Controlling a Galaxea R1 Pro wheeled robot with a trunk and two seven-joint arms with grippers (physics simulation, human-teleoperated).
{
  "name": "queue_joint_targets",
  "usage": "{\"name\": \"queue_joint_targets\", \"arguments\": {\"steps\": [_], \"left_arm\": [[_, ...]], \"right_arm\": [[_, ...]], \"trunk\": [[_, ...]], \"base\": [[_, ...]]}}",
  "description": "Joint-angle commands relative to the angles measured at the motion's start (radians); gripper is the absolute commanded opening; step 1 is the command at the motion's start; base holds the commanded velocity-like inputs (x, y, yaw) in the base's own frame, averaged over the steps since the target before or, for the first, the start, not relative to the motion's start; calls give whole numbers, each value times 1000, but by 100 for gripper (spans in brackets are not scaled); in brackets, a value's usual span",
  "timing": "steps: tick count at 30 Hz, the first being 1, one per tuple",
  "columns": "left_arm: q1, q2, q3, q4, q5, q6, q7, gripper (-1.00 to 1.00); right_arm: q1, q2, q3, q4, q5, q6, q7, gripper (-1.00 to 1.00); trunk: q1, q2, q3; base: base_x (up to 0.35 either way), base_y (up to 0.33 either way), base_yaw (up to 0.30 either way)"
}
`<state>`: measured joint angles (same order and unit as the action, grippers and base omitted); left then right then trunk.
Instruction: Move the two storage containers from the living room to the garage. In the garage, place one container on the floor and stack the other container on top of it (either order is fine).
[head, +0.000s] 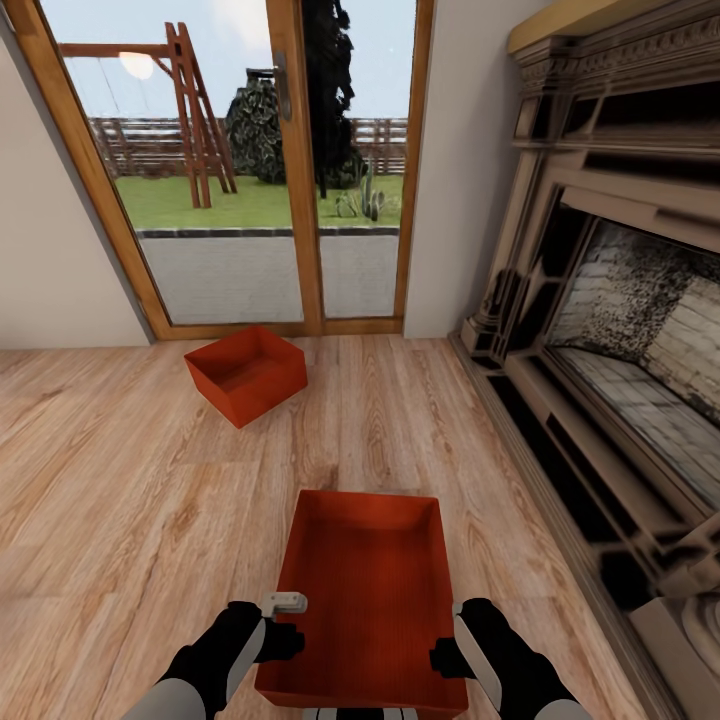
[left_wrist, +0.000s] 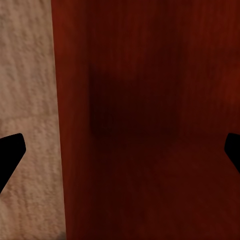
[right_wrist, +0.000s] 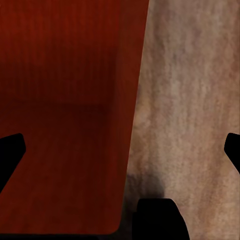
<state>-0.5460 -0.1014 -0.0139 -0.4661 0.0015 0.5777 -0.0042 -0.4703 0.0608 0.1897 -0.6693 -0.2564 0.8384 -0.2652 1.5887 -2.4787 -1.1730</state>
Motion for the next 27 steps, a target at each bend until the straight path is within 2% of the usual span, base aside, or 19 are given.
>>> {"name": "queue_joint_targets", "arguments": {"steps": [1,16,17,27], "left_arm": [[0,0,-1,-2,0,5,0,100],[0,2,-1,0,0,5,0,100],[0,2,-1,0,0,5,0,-100],[-2,2,-1,1,0,5,0,-100]], "right_arm": [[0,0,4,-1,-11,3,-9,100],[-1,0,4,-1,-11,3,-9,100],[-1,0,4,-1,-11,3,-9,100],[-1,0,4,-1,-11,3,-9,100]], "trunk": [[0,0,-1],[0,0,-1],[0,0,-1],[0,0,-1]], "base": [[0,0,0],[0,0,0],[0,0,0],[0,0,0]]}}
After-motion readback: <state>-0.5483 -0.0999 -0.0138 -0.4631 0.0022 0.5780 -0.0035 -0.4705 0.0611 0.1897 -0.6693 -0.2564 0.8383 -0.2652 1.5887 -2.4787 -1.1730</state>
